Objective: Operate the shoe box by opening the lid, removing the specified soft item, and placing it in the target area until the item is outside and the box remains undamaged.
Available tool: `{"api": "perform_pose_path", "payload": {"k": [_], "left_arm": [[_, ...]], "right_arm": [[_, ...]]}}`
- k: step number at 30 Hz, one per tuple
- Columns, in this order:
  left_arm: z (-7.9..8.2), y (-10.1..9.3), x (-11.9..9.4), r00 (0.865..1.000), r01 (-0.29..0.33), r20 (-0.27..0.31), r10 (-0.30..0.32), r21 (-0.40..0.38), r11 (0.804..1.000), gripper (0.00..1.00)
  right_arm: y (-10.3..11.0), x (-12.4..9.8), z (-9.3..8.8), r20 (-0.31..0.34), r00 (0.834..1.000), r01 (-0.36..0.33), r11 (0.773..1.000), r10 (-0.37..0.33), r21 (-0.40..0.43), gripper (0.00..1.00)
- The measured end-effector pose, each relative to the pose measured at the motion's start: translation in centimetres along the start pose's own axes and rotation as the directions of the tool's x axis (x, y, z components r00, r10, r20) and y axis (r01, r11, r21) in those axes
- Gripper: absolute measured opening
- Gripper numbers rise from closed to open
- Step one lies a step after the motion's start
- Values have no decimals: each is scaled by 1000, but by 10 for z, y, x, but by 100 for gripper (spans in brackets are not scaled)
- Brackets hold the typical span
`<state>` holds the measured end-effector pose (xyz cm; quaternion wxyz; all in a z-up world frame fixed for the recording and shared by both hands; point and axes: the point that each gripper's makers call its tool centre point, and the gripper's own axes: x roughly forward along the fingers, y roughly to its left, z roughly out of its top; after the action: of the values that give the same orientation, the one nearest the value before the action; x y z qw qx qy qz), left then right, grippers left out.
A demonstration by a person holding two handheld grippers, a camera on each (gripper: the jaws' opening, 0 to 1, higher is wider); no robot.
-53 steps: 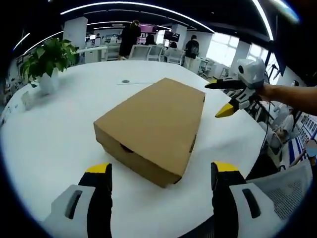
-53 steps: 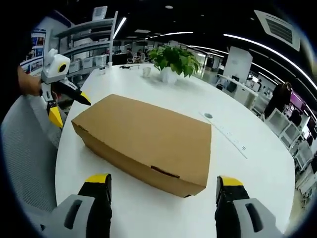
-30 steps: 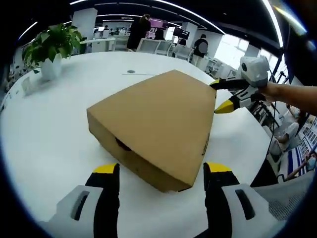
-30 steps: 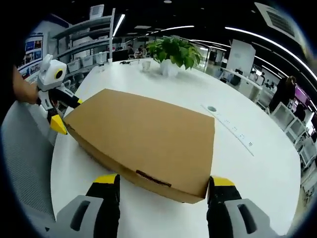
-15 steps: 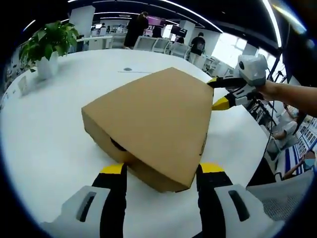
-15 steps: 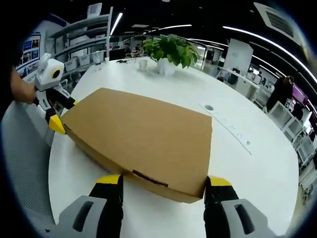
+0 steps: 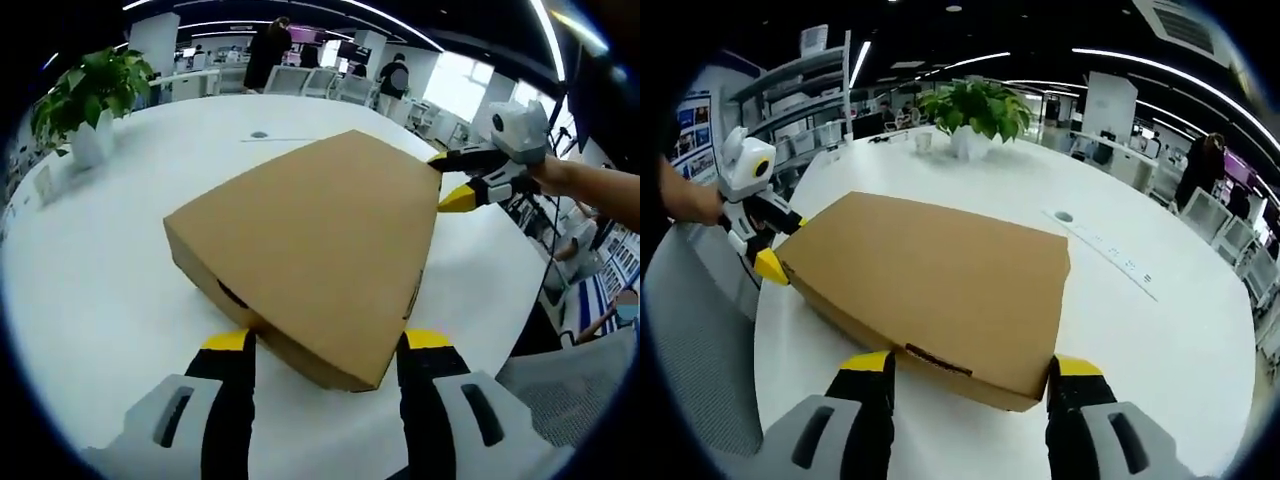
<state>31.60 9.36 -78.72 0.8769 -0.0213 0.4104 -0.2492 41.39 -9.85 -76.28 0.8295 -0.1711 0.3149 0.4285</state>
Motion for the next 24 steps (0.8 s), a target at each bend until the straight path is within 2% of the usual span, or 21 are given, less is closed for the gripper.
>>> {"api": "perform_pose_path", "payload": {"k": [6, 24], "left_arm": [[-3, 10, -5, 1000, 15, -23, -15, 9, 1000, 56], [-6, 40, -19, 997, 77, -38, -74, 75, 994, 55]], "right_arm": [[6, 0, 1, 5, 1000, 1, 1000, -2, 24, 55], [23, 3, 2, -9, 1000, 19, 999, -19, 33, 44]]}}
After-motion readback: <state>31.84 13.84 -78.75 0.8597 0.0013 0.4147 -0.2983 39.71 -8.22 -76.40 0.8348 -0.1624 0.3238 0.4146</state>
